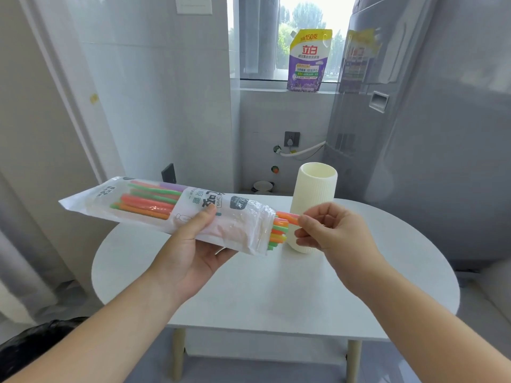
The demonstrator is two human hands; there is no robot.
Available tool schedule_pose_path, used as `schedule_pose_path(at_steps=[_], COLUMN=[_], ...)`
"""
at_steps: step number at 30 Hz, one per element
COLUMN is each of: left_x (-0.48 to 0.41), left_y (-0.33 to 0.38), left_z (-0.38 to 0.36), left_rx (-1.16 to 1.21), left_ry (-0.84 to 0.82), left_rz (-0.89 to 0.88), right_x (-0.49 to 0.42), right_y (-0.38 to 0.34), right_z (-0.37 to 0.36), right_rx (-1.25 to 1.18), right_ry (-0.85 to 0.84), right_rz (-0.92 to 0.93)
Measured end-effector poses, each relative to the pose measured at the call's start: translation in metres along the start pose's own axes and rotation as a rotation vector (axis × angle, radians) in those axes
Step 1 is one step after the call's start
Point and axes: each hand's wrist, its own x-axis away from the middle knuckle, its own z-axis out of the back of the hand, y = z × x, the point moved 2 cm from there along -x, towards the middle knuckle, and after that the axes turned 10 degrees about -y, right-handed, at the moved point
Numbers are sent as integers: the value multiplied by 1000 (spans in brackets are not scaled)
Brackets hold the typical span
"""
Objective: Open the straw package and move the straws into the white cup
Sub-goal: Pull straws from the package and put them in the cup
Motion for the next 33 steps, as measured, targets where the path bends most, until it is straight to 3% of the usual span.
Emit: schedule_pose_path(at_steps=[7, 12, 16, 21, 26, 30, 33], left_x=[-3, -6, -5, -3, 2, 4, 2], left_y=[-3, -1, 3, 7, 0, -4, 3], left_z=[-2, 0, 3, 0, -7, -9, -5], left_rx=[-10, 18, 59, 78, 92, 109, 131], left_ry=[-33, 9, 55, 38, 4, 18, 47], left_rz=[-4, -18, -25, -38, -11, 8, -17], right_x=[-2, -6, -7, 3, 7, -4, -8], right_y=[1, 0, 0, 8, 9, -3, -14], right_z=[1, 17, 24, 1, -25, -28, -16], right_rx=[-190, -241, -424, -585, -588, -542, -303], right_ry=[-104, 4, 51, 16, -79, 64, 149], right_rz=[-93, -103, -106, -221, -131, -4, 82])
